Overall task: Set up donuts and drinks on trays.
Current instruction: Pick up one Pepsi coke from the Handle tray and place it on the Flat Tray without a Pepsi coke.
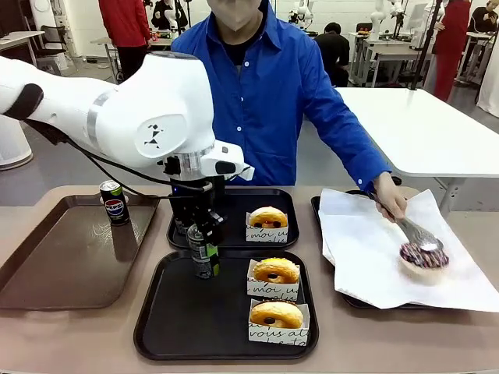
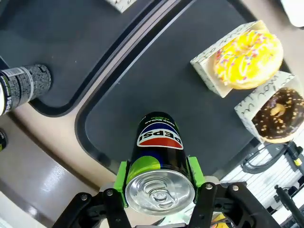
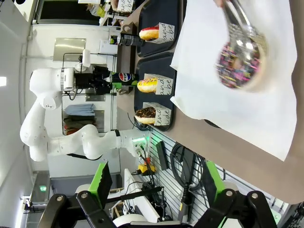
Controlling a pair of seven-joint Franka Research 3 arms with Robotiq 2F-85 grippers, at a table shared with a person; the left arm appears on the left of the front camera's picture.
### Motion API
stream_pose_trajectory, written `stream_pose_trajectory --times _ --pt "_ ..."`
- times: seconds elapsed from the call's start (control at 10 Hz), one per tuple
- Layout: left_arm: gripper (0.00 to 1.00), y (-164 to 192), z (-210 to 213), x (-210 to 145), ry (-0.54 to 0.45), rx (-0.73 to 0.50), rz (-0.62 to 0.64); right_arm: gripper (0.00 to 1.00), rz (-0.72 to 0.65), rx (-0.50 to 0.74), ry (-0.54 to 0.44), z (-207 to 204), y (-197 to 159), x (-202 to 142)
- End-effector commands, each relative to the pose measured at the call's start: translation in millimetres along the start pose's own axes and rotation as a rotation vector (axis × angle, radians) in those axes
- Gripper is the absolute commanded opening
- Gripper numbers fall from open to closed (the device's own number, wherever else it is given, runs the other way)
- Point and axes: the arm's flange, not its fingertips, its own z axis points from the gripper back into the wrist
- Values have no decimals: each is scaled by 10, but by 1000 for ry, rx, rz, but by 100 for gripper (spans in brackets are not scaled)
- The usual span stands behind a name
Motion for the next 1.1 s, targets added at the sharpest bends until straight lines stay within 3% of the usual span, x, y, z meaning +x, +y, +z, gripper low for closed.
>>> stream_pose_trajectory --times 0.0,0.6,0.7,1.0 --pt "58 -41 -42 128 50 2 23 100 14 17 -6 4 -8 7" --pt "61 -42 -162 148 65 -15 22 100 14 17 -6 4 -8 7" --pt "100 -55 -173 142 63 -16 24 100 14 17 -6 4 -8 7" --pt "100 -51 -175 141 66 -28 23 100 14 17 -6 4 -8 7"
